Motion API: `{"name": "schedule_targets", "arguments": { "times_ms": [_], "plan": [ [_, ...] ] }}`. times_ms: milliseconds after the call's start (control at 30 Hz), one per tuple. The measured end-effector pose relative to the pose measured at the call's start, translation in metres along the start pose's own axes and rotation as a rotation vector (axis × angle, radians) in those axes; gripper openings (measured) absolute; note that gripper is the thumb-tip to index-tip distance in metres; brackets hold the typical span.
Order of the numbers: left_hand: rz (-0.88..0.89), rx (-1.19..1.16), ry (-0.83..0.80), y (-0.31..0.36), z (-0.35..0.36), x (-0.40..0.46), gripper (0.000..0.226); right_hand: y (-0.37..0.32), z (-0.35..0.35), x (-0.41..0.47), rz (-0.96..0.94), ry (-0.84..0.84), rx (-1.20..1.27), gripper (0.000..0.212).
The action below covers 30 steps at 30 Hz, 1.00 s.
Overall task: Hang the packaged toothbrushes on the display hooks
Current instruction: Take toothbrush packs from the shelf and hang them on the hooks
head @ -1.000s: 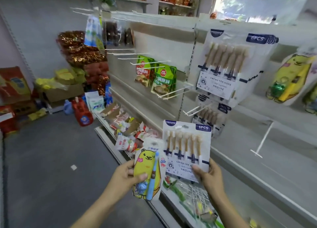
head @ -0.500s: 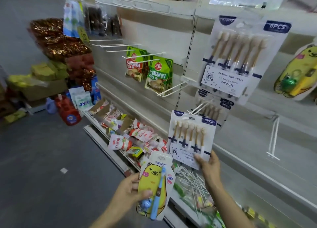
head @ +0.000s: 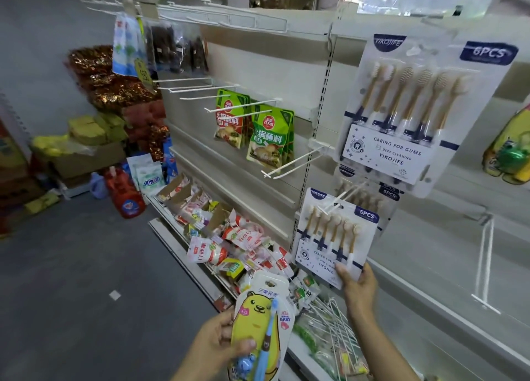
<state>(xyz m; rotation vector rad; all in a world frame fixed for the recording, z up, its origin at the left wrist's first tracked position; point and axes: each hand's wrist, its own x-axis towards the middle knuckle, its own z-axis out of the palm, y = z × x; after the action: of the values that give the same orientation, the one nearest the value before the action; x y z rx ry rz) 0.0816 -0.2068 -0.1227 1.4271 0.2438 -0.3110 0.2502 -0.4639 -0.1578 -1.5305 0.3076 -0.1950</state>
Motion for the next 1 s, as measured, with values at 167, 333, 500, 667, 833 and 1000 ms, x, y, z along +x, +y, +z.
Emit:
{"name": "schedule_targets", "arguments": {
  "times_ms": [167,333,500,667,833,1000],
  "plan": [
    [-0.028,-0.055,-0.002,0.006,0.009,0.017,0.076,-0.002,-0.004,0.037,-0.013,-0.013,0.001,0.045],
    [-0.04,-0.098,0.001,0.017,0.025,0.034,0.073,0.003,-0.008,0.086,-0.043,0.028,-0.043,0.05],
    [-0.028,-0.12,0.018,0.025,0.038,0.051,0.083,0.007,-0.01,0.132,-0.003,0.097,-0.058,0.052],
    [-0.022,-0.13,0.054,0.025,0.049,0.068,0.065,0.011,-0.01,0.148,-0.006,0.09,-0.129,0.047],
    [0.038,-0.08,0.054,0.03,0.057,0.08,0.064,0.003,-0.018,0.141,-0.069,0.089,-0.277,0.045],
    [0.096,-0.01,0.034,0.037,0.064,0.084,0.072,-0.022,-0.035,0.115,-0.18,0.185,-0.429,0.051]
  ]
}}
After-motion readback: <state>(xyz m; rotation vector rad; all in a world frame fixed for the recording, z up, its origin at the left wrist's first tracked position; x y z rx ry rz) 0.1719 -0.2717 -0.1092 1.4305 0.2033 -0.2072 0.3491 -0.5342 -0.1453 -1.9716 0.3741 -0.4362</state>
